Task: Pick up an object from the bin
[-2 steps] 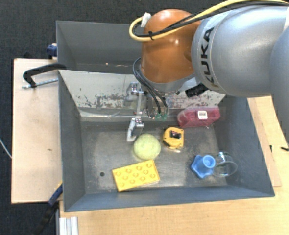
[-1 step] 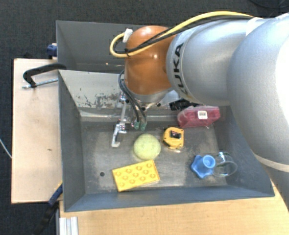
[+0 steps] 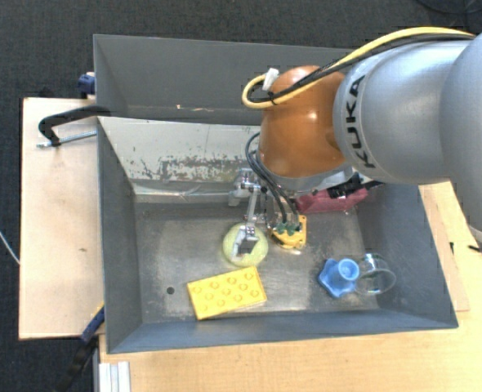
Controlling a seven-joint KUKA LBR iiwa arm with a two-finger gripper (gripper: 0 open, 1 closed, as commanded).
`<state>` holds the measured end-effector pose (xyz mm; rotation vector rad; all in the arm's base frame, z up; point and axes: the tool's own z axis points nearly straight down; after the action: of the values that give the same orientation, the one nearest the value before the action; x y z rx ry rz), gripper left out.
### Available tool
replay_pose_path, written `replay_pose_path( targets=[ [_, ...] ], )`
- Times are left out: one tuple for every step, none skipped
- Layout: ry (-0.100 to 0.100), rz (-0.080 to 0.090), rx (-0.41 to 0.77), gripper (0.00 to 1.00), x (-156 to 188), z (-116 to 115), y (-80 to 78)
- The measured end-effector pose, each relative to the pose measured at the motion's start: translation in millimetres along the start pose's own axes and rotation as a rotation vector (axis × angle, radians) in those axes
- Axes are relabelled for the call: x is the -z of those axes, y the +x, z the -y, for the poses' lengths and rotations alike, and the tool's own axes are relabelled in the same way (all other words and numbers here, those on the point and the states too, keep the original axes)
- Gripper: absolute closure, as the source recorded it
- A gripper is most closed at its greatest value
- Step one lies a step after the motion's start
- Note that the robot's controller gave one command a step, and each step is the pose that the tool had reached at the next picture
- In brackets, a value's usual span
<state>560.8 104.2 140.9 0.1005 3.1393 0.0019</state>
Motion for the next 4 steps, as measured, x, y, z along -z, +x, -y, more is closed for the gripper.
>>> replay_pose_path(
  targets=[
    [-0.001, 0.004, -0.165, 0.0, -6.1, -45.7, -22.7],
    [-0.001, 0.001, -0.051, 0.0, -52.8, -7.2, -9.4],
    [0.0, -0.011, -0.147, 1.0, -63.3, 24.7, -4.9],
    [0.0, -0.011, -0.147, 1.0, -63.3, 24.6, -5.0]
  ],
)
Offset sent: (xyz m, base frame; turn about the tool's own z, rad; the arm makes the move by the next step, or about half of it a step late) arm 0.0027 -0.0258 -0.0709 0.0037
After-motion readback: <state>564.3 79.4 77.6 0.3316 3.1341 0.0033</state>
